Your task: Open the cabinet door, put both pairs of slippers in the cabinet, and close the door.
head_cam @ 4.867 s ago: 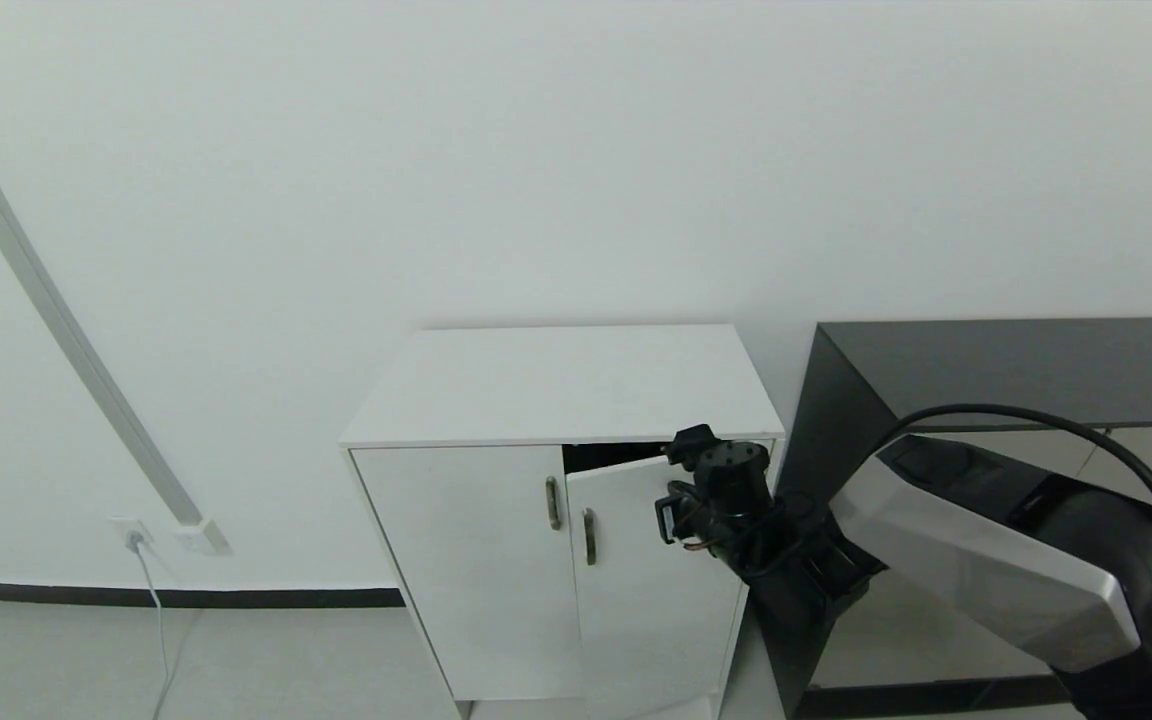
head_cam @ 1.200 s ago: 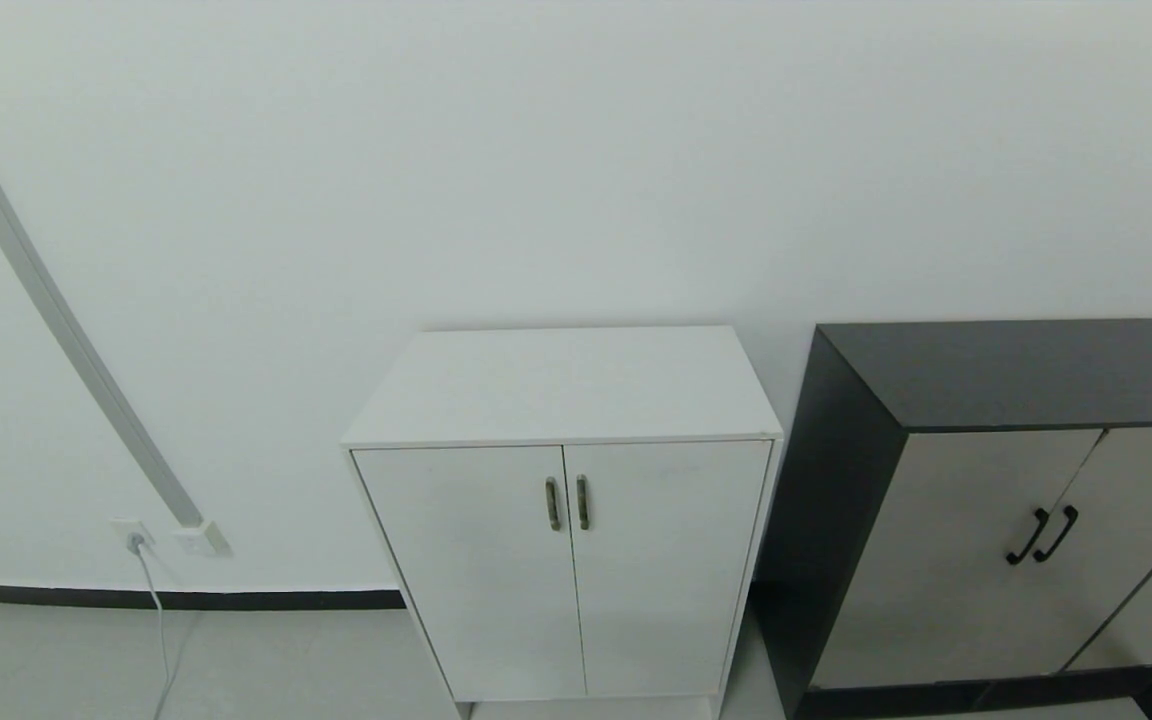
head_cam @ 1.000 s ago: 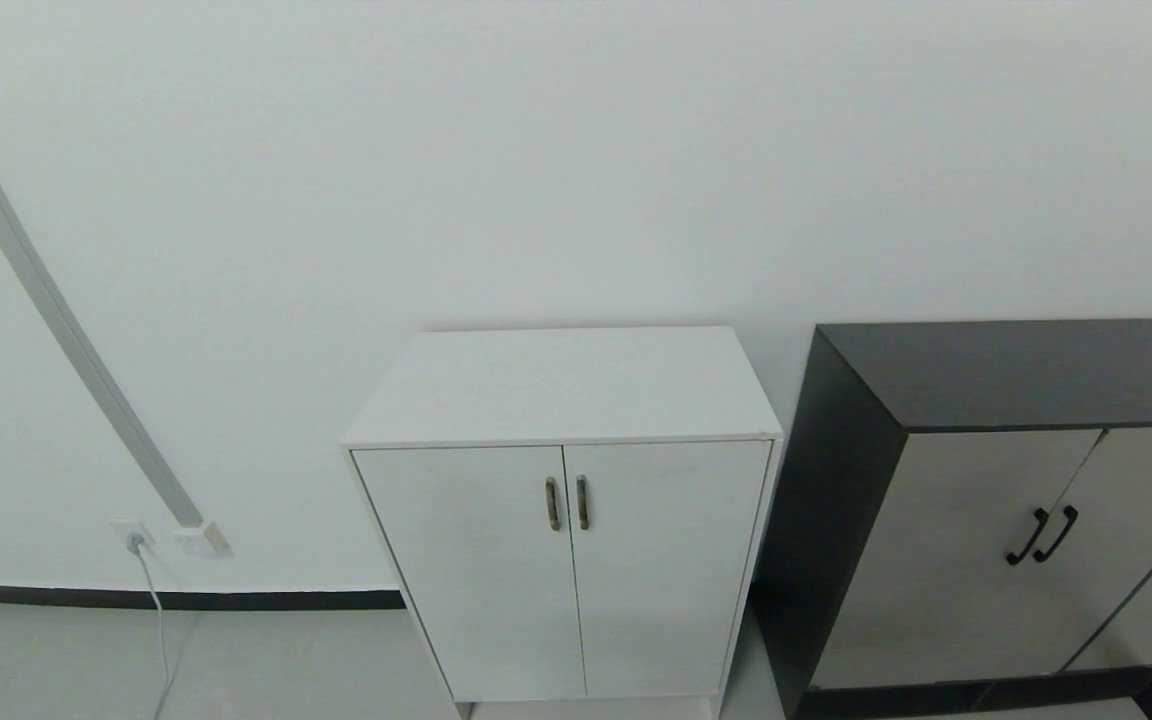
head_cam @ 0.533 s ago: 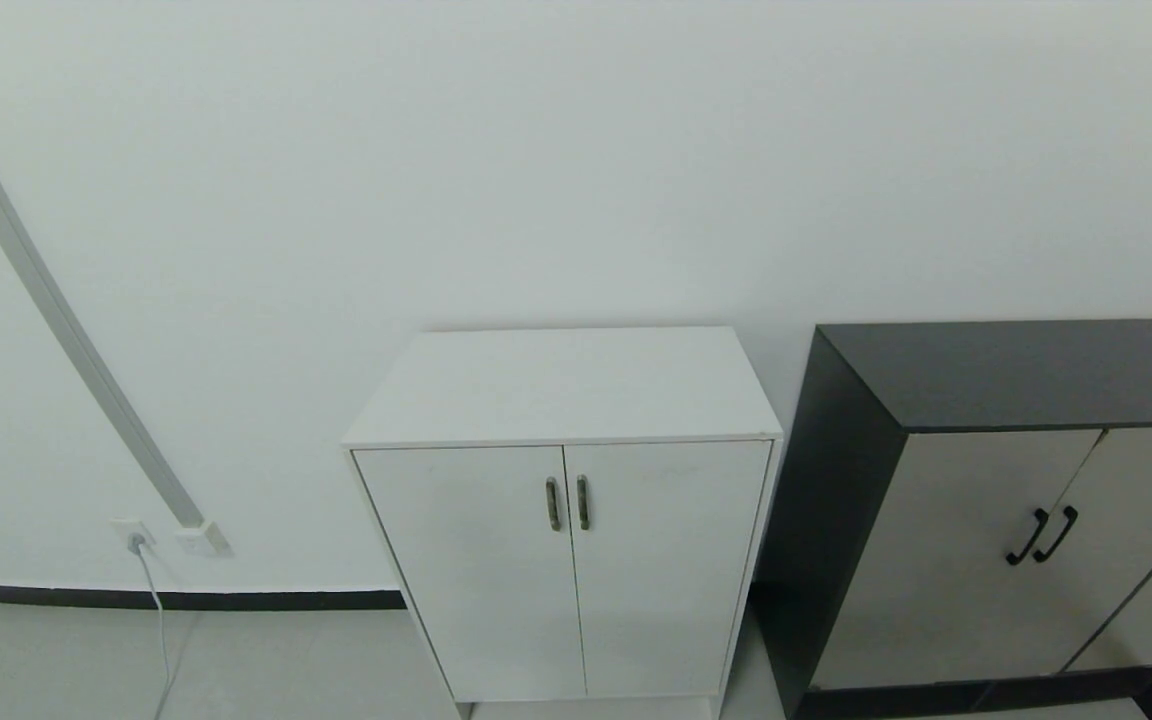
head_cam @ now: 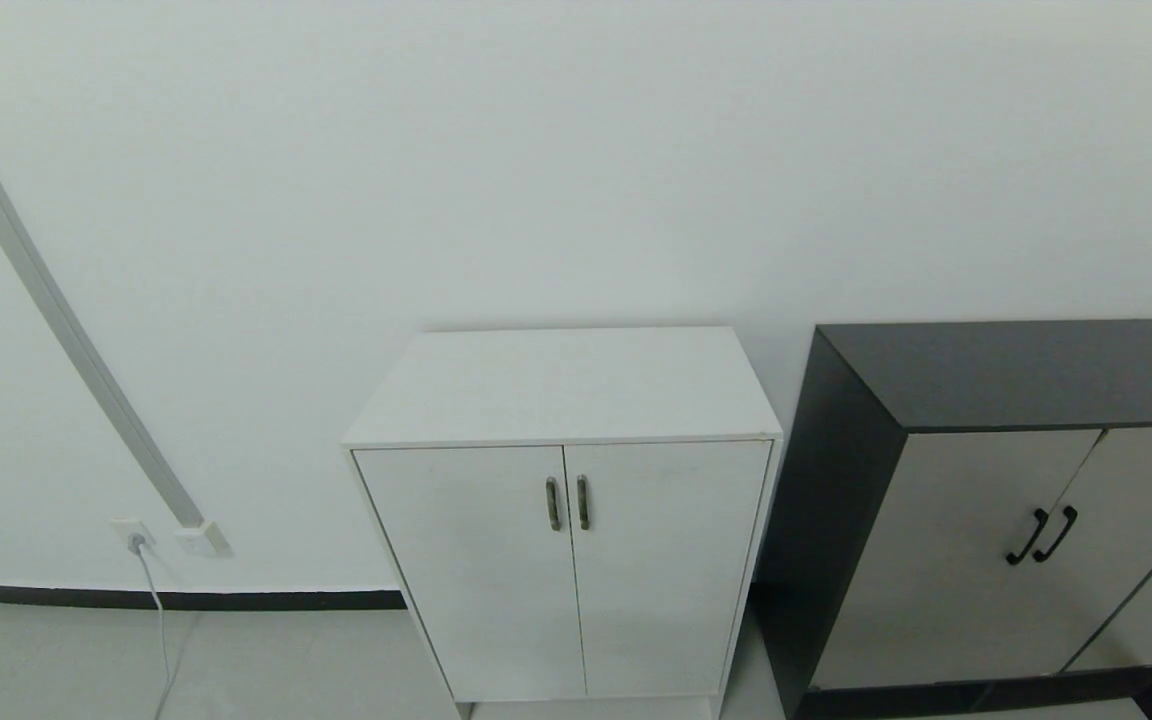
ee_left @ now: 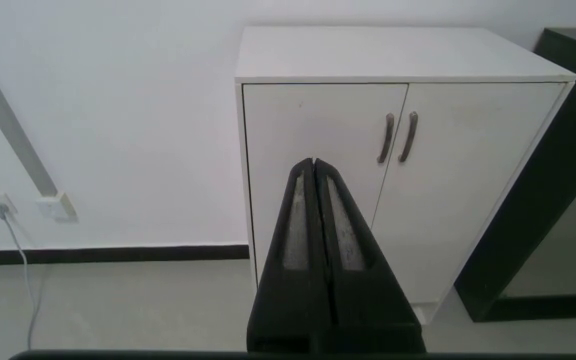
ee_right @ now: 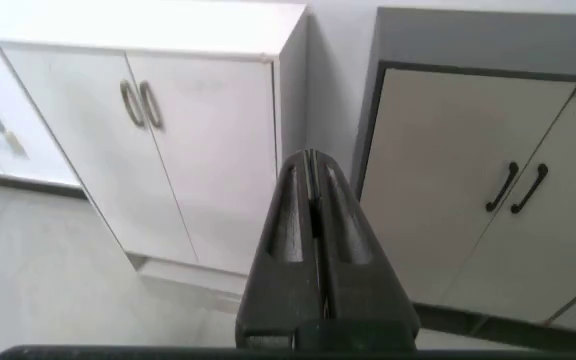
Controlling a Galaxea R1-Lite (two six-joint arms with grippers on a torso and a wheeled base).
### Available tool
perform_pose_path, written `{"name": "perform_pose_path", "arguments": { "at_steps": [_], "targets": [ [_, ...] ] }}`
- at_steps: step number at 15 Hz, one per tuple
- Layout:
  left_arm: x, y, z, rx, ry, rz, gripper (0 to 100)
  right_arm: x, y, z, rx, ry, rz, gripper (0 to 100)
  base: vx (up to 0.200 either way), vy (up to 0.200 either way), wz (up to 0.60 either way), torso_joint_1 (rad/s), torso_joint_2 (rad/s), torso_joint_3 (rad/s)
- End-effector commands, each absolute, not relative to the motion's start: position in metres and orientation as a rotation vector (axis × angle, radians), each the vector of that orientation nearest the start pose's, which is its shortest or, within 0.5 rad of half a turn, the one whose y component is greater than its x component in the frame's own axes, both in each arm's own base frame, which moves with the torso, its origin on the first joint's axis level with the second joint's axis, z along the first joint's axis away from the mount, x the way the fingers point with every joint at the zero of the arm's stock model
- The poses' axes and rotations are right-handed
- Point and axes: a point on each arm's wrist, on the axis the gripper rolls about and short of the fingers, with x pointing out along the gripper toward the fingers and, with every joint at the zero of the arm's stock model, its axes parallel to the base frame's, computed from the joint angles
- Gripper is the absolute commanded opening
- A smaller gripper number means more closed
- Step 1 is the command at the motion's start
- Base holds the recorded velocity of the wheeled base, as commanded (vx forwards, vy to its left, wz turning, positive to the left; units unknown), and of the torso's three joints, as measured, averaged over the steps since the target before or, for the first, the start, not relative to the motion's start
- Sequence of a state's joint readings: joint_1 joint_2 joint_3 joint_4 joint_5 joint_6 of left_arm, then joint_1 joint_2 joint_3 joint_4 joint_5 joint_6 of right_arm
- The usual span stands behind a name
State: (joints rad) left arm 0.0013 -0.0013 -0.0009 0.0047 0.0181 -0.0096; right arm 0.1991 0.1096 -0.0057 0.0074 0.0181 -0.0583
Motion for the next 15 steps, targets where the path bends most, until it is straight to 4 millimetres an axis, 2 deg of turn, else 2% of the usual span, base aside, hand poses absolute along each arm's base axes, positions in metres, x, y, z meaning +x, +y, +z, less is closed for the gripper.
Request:
{"name": "perform_pose_path", "arguments": {
  "at_steps": [1, 7, 13, 15],
  "targets": [
    [-0.023, 0.0, 0.075, -0.009, 0.003, 0.02, 0, -0.013, -0.001, 0.079, -0.066, 0.13, 0.131, 0, 0.0, 0.0, 0.0, 0.0, 0.0, 0.0],
    [-0.023, 0.0, 0.075, -0.011, 0.003, 0.02, 0, -0.023, 0.0, 0.076, -0.058, -0.002, 0.021, 0, 0.0, 0.0, 0.0, 0.0, 0.0, 0.0],
    [-0.023, 0.0, 0.075, -0.009, 0.003, 0.02, 0, -0.023, 0.002, 0.076, -0.067, 0.001, 0.092, 0, 0.0, 0.0, 0.0, 0.0, 0.0, 0.0],
    [-0.023, 0.0, 0.075, -0.009, 0.005, 0.02, 0, -0.023, 0.002, 0.076, -0.02, 0.004, 0.087, 0, 0.0, 0.0, 0.0, 0.0, 0.0, 0.0]
  ]
}}
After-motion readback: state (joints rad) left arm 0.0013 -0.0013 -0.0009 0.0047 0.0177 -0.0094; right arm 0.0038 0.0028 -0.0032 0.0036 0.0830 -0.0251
